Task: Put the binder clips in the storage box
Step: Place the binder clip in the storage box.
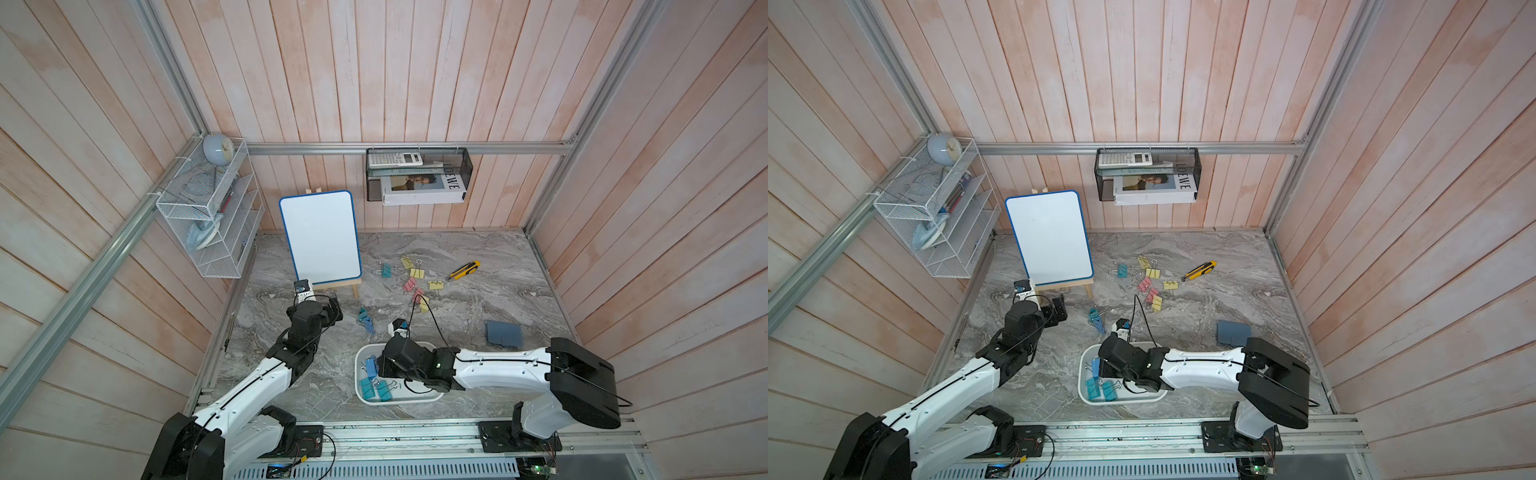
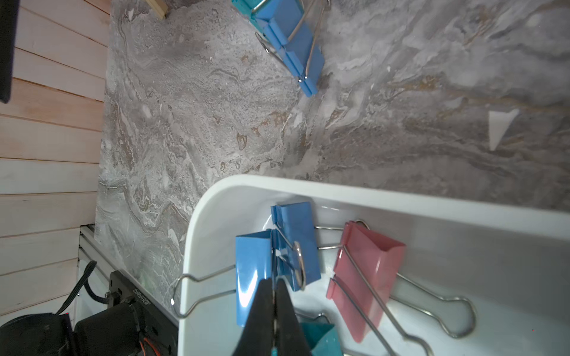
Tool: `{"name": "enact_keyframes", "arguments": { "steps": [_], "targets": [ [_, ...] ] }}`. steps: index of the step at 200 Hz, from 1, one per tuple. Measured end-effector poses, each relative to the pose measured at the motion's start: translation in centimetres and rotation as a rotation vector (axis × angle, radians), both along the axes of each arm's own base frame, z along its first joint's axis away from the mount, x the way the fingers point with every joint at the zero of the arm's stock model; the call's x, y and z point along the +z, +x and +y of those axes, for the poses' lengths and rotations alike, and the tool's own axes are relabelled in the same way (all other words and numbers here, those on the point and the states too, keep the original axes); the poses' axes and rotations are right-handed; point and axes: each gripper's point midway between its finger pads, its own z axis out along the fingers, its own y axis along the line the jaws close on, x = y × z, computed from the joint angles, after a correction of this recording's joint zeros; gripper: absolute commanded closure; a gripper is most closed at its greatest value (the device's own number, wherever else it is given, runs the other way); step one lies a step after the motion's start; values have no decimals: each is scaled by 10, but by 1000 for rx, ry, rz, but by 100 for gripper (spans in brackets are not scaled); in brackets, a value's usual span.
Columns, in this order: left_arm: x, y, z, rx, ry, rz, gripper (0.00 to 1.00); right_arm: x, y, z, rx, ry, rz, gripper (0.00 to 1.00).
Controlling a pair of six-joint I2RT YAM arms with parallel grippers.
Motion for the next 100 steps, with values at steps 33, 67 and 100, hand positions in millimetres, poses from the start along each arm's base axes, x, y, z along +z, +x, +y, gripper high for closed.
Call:
{"name": "enact_keyframes", "arguments": {
  "steps": [33, 67, 100],
  "targets": [
    [0, 0, 0, 0, 0, 0, 0, 0, -1, 0, -5, 2, 10, 77],
    [0, 0, 0, 0, 0, 0, 0, 20, 0, -16, -2, -26, -35, 64],
    [0, 0, 0, 0, 0, 0, 0, 74, 19, -37, -40, -31, -206, 61]
  ]
}}
